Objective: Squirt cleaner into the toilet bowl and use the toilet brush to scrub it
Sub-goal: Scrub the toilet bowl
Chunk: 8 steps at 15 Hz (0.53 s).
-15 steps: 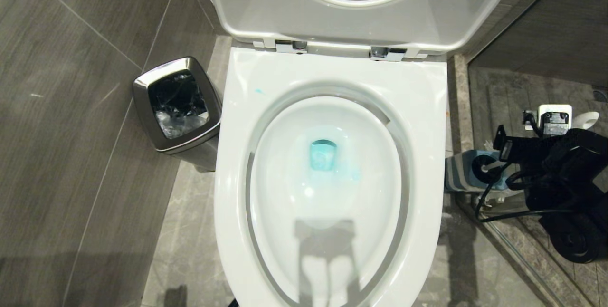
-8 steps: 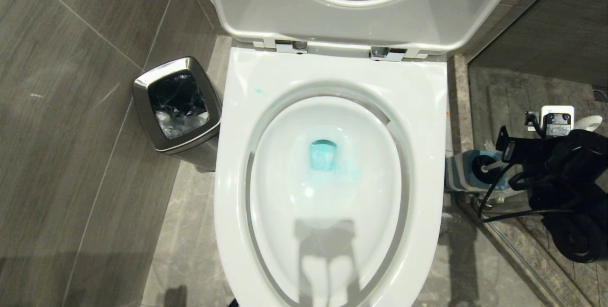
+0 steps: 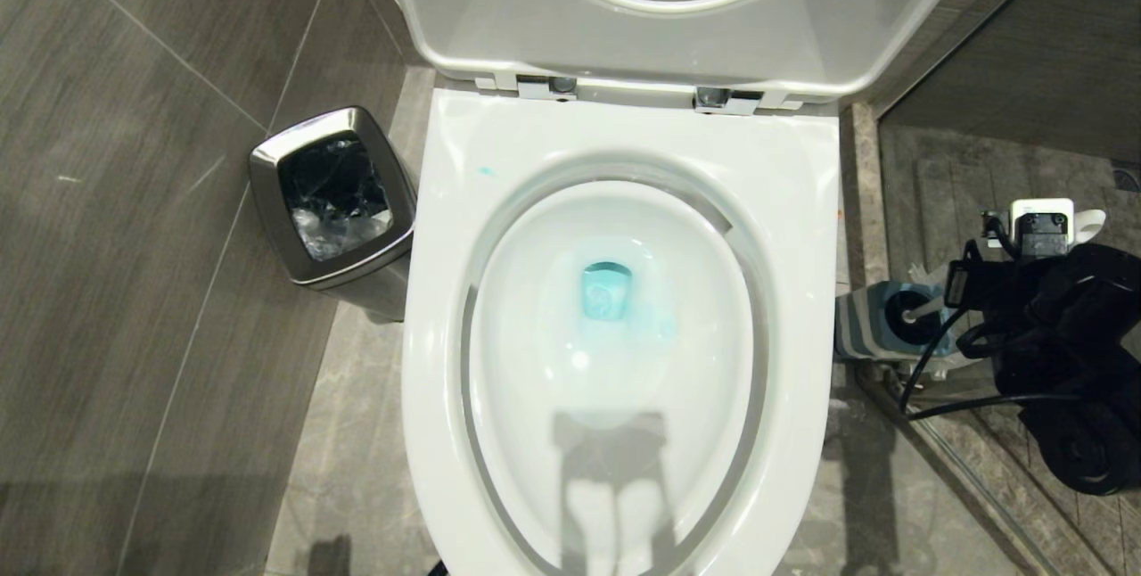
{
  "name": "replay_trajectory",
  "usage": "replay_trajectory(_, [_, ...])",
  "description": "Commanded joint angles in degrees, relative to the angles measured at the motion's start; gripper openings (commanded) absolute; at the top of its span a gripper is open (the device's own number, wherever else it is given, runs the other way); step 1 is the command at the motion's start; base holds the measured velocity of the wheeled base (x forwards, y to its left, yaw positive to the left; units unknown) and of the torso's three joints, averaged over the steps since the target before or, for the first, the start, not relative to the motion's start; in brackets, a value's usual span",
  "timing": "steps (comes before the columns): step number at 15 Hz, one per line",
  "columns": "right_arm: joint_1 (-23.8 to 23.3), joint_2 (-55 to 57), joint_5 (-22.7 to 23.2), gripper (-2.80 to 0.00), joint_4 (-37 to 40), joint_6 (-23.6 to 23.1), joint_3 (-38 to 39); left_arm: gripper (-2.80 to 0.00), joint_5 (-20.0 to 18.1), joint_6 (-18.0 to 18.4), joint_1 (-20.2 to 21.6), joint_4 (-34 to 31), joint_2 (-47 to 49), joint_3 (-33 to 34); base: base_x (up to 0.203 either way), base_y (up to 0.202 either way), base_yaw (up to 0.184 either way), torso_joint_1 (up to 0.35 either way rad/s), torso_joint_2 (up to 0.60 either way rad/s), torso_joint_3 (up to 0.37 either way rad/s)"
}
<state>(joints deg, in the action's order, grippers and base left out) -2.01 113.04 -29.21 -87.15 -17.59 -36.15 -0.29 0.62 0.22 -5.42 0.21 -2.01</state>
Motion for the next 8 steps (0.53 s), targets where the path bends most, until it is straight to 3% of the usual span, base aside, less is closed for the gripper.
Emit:
replay_trajectory(1, [0.1,0.1,-0.1,-2.8,-0.5,-0.3,0.3,-2.8,0.0,0.0,0.0,0.0,0.0,0.0,0.0,0.0,0.0,0.0,0.0,0.0])
replay_trajectory(8, [0.0,-0.9,-0.1,-2.8,-0.5,-0.1,0.7,-2.8,0.0,0.0,0.0,0.0,0.0,0.0,0.0,0.0,0.0,0.0,0.0,0.0])
